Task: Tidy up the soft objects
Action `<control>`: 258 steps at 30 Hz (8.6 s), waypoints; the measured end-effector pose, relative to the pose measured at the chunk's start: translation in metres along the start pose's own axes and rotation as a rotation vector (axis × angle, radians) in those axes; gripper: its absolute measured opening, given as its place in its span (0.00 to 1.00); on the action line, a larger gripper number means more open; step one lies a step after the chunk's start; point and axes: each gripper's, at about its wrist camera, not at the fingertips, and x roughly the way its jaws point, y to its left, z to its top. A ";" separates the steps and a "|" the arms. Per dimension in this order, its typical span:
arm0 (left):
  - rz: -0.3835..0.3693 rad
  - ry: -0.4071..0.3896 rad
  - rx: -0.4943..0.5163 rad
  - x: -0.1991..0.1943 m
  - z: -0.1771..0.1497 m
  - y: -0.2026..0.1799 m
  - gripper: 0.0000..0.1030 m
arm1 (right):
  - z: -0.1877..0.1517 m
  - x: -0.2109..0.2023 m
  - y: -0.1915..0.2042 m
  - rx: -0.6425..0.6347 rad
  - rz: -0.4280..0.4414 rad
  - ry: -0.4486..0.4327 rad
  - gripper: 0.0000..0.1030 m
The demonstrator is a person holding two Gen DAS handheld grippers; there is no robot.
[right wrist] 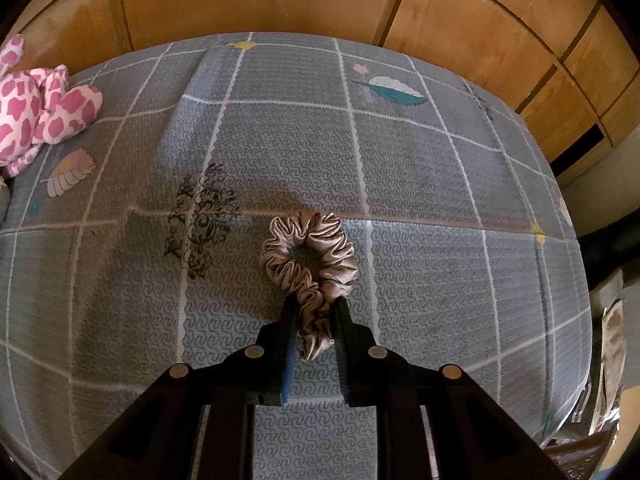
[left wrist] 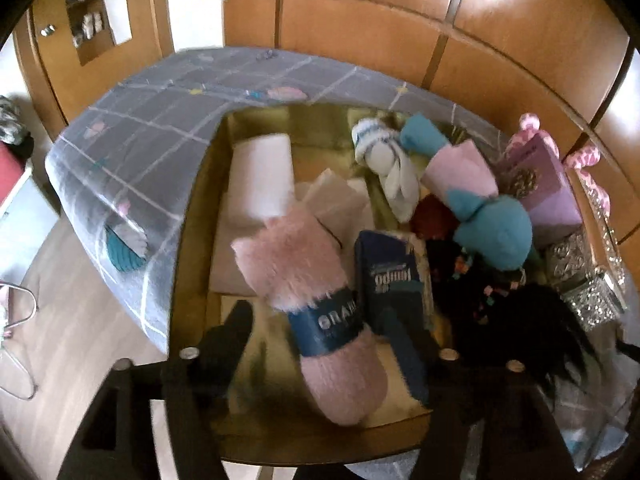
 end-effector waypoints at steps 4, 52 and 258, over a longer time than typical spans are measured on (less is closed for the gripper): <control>0.024 -0.073 0.000 -0.018 0.002 0.000 0.69 | 0.000 -0.001 0.003 -0.006 -0.014 -0.004 0.15; -0.114 -0.165 0.114 -0.052 -0.025 -0.054 0.77 | 0.124 -0.178 0.280 -0.315 0.489 -0.379 0.15; 0.068 -0.337 0.124 -0.091 -0.050 -0.093 1.00 | -0.125 -0.206 0.279 -0.344 0.503 -0.509 0.40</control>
